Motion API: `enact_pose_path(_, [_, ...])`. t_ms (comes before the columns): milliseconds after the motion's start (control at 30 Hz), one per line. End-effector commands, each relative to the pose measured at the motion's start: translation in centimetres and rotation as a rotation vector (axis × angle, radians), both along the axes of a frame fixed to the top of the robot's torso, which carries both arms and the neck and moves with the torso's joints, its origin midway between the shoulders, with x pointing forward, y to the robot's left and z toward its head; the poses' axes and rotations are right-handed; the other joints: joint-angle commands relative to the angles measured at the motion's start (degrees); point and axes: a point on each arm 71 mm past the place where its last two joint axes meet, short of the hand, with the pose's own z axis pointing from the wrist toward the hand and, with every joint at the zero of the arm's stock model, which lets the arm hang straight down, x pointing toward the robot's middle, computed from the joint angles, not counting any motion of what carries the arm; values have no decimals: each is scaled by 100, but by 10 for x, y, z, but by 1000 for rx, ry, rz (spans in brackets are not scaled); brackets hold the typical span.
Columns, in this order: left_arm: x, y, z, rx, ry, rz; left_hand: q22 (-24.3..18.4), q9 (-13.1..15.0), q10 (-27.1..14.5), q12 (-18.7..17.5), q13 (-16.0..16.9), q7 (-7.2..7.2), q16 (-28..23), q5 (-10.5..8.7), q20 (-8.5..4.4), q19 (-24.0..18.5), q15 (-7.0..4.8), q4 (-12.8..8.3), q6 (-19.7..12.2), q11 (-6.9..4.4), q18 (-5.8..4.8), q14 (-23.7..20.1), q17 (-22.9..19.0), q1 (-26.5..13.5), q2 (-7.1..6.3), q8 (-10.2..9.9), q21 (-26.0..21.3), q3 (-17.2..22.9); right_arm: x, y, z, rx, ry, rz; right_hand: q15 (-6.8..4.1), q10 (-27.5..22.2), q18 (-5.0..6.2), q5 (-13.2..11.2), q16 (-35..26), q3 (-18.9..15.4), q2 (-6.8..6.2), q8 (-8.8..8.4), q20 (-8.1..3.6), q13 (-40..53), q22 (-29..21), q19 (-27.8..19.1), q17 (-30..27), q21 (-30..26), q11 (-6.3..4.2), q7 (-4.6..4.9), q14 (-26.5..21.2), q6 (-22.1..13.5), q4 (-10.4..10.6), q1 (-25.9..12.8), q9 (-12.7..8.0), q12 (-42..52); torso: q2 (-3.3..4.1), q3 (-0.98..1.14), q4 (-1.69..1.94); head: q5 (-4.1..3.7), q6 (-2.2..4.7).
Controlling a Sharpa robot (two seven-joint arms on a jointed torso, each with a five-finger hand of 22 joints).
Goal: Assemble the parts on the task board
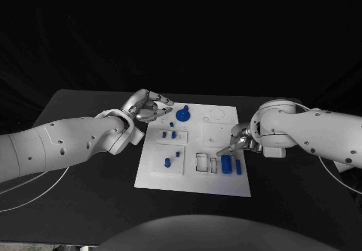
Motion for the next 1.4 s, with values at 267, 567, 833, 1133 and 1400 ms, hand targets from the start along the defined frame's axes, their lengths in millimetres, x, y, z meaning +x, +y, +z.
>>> enact_pose_path(267, [-1,-3,-1,2,20,-14,816,8,44,38,5,3,16,35,1,-19,3,8,51,11,111,-22,-1,12,26,30,-32,20,1,3,-4,9,25,-15,78,606,77,294,20,62,21,-84,34,1507,1055,-121,1509,-153,72,35,608,-102,-158,135,82,21,-2,3,12,23,0])
enact_pose_path(567, [-1,-4,-1,4,26,-17,816,8,44,38,5,3,16,35,1,-19,3,8,51,11,111,-22,-1,12,26,30,-32,20,0,5,-10,-7,29,-6,74,606,104,874,20,211,-7,-116,36,1507,1018,-184,1509,-276,69,34,608,-168,-407,310,235,21,-7,-3,9,61,0])
enact_pose_path(833, [-1,-4,-2,7,32,-19,816,8,44,38,5,3,16,35,1,-19,3,8,51,11,111,-22,-1,12,26,30,-32,20,0,5,-16,-16,32,-7,59,606,119,1093,20,342,-46,-35,25,1507,997,-209,1509,-355,58,23,608,-259,-586,400,537,21,-6,0,6,66,0])
enact_pose_path(1133, [-1,-6,-2,9,39,-23,815,7,40,40,3,4,17,44,4,-20,8,4,47,16,111,-26,-2,23,27,29,-38,25,-1,5,-19,-18,35,-11,37,606,128,916,20,395,-34,139,2,1507,982,-211,1509,-419,36,3,608,-399,-623,307,988,21,-3,-4,0,68,0])
enact_pose_path(1400, [0,-7,-3,11,43,-25,816,7,32,44,-1,12,18,100,12,-21,19,-2,37,27,110,-36,-10,64,31,26,-43,47,-1,3,-20,4,42,-37,-18,606,134,1751,20,733,-1,347,-46,1507,979,-201,1509,-459,-31,-69,608,-470,-966,609,1455,21,-1,-3,1,81,0])
